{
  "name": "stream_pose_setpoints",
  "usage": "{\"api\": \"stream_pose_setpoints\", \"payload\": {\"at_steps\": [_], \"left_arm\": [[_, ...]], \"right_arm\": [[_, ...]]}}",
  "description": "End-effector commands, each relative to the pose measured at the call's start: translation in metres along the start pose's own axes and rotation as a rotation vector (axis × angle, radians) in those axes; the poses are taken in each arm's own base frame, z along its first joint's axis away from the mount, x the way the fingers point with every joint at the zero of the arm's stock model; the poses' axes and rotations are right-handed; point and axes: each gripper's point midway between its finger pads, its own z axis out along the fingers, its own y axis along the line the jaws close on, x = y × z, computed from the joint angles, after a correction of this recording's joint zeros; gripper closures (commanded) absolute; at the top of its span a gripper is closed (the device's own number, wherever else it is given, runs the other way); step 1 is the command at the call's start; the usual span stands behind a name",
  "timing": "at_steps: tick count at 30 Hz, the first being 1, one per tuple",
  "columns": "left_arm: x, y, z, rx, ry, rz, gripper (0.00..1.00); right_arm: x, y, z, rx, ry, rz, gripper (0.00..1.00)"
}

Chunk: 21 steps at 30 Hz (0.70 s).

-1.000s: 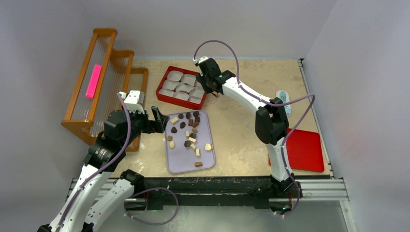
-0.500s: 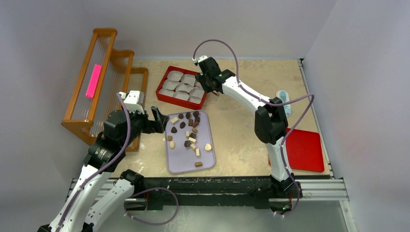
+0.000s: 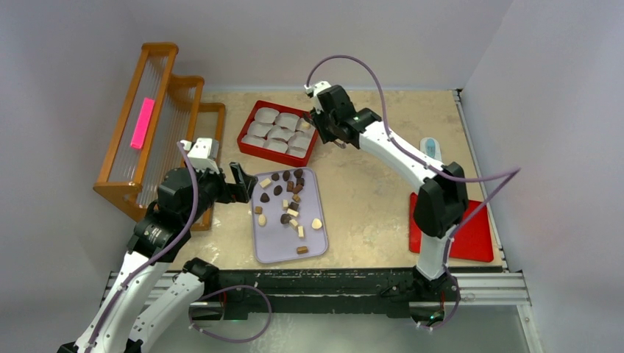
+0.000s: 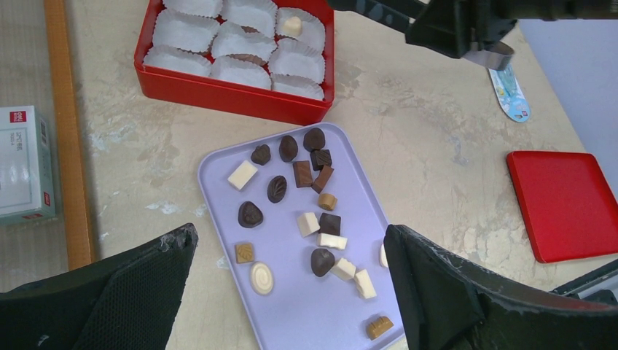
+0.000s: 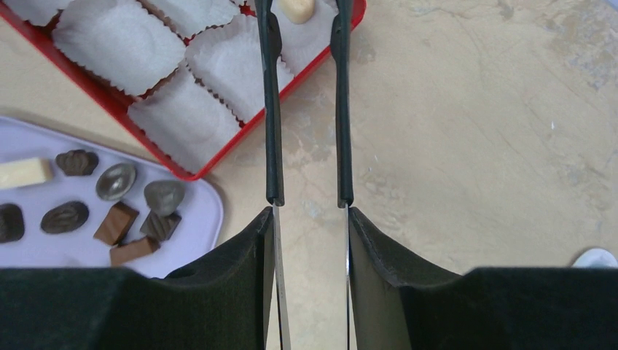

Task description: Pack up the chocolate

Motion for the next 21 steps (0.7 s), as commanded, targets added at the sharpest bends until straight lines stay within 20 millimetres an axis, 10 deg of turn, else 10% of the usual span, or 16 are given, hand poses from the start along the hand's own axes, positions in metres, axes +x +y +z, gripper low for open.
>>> {"api": "stream_pose_setpoints", "payload": {"at_steps": [1, 21], "left_arm": [[-0.006, -0.002, -0.001, 0.002, -0.018, -0.007, 0.00], [-0.011, 0.005, -0.005, -0.039, -0.041, -0.014, 0.00]], "right_arm": [[0.005, 0.008, -0.033, -0.062, -0.025, 0.042, 0.61], [0.124, 0.086, -0.112, -0.319, 0.174, -0.145, 0.60]]}}
